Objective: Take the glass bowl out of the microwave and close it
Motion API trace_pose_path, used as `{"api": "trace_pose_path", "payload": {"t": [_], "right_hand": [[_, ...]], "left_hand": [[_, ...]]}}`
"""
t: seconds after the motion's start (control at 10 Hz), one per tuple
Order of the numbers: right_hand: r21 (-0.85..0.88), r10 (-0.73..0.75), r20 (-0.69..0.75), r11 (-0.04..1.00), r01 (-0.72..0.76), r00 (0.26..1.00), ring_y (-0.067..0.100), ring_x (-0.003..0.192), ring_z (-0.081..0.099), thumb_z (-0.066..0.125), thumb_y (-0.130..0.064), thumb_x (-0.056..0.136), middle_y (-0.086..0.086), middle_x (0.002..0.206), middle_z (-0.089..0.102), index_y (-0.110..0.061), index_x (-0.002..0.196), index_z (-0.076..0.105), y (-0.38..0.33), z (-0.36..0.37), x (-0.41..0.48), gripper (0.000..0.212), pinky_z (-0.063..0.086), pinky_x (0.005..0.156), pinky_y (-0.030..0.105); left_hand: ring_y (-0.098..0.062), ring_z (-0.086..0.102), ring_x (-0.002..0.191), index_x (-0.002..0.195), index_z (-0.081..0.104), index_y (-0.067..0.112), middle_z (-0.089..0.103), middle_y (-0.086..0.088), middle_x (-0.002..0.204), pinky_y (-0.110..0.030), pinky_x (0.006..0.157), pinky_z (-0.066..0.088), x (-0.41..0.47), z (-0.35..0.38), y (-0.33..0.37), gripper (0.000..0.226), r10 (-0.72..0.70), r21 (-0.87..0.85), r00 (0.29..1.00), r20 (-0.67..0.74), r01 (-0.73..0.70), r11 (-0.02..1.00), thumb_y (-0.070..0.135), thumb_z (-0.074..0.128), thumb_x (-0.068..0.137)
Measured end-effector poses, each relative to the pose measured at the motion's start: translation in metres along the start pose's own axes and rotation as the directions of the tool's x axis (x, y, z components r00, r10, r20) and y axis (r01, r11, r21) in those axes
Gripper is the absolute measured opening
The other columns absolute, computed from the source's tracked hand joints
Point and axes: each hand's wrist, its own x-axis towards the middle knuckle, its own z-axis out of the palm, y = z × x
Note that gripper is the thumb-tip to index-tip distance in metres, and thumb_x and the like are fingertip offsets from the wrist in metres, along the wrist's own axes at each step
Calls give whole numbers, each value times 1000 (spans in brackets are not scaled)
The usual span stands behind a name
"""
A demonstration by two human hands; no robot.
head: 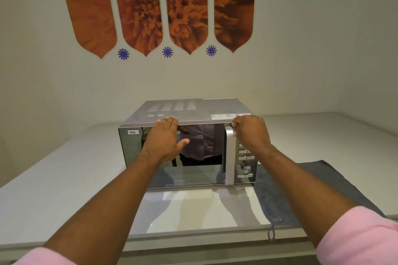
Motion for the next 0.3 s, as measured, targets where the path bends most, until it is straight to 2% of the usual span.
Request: {"api": "trace_pose_path", "payload": {"t": [0.1, 0.2, 0.3], "right_hand": [[18, 1, 84, 1000, -3, 997, 27, 78, 64, 54, -17, 101, 8, 91, 77, -14, 94, 77, -3, -13, 0, 25, 52, 79, 37], [29, -48, 143, 999, 44, 989, 27, 87, 63, 51, -30, 104, 9, 102, 76, -14, 104, 69, -7, -33, 4, 24, 47, 88, 41], [77, -89, -14, 993, 90, 996, 31, 116, 67, 55, -44, 103, 9, 126, 71, -14, 132, 60, -10, -56, 7, 42, 45, 102, 47]], "left_hand": [[-35, 17, 163, 166, 15, 4, 22, -19, 175, -50, 134, 11, -6, -4, 2, 102, 13, 49, 999, 35, -15, 999, 77, 31, 97], [-35, 1, 165, 167, -2, 2, 3, -22, 178, -50, 134, 5, -8, -7, 1, 107, 36, 63, 998, 48, -39, 997, 80, 15, 96], [-36, -20, 162, 163, -18, 3, -23, -23, 174, -53, 133, -2, -14, -8, 2, 107, -10, 63, 988, -151, 20, 998, 81, 1, 93]]}}
